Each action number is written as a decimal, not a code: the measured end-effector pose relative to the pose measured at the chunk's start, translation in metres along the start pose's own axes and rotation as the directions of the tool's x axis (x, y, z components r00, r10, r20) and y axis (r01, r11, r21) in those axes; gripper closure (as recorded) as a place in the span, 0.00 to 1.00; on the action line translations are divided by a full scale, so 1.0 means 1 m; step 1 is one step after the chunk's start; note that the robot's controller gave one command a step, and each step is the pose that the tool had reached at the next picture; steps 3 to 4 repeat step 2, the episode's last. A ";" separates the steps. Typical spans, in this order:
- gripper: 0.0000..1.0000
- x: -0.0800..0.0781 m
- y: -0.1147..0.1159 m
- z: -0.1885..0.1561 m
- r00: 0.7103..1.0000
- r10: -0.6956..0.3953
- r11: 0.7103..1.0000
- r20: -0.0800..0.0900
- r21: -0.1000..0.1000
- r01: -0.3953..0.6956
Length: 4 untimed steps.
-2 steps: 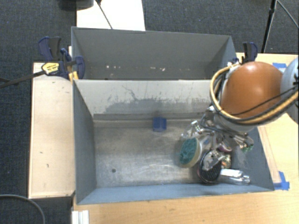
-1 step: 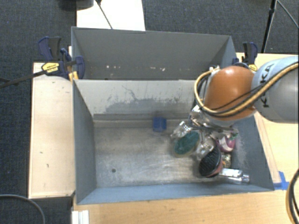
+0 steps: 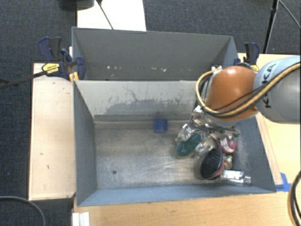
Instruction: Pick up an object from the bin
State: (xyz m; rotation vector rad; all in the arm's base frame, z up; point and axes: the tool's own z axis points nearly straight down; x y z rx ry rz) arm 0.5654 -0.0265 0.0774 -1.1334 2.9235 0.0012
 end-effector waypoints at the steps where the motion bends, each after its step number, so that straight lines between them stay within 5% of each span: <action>1: 1.00 0.006 0.013 -0.118 1.000 0.016 1.000 0.002 0.005 -0.016; 2: 1.00 -0.002 0.026 -0.194 0.949 -0.316 0.949 0.000 0.003 0.316; 4: 1.00 -0.002 0.026 -0.194 0.949 -0.316 0.949 0.000 0.003 0.316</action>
Offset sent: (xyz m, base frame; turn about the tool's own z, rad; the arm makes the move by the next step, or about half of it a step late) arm -0.0153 0.0048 0.1125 0.0057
